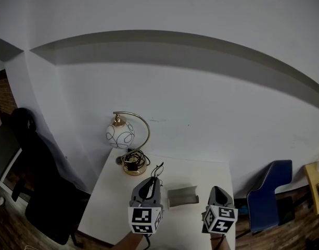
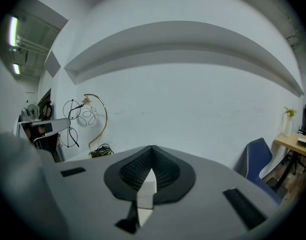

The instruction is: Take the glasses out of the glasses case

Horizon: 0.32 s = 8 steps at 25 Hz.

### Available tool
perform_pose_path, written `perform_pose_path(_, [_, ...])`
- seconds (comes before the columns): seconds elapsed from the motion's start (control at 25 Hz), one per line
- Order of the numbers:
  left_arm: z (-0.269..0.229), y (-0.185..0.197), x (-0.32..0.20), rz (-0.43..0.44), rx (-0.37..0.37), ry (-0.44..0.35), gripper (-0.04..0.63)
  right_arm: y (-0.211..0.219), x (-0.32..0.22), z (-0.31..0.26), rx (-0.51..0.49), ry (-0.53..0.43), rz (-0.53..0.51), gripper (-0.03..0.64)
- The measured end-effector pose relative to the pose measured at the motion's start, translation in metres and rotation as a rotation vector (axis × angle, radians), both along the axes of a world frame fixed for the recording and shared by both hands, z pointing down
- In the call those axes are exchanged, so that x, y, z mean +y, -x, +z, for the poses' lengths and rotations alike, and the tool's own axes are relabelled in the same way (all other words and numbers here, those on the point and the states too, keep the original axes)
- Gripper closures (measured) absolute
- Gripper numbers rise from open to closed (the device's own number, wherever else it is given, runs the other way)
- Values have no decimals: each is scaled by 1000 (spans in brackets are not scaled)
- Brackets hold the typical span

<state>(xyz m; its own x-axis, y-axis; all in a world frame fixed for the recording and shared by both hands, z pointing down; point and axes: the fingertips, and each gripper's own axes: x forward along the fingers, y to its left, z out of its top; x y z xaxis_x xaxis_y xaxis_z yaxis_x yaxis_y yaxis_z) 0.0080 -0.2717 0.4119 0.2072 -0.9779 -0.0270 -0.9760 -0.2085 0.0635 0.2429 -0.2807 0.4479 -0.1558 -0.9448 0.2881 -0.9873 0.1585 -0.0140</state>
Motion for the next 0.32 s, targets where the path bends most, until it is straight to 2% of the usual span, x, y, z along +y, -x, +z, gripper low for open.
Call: perform_pose_path(0.32, [3, -3, -2, 4, -5, 18, 552, 0, -3, -3, 12, -2, -12, 584])
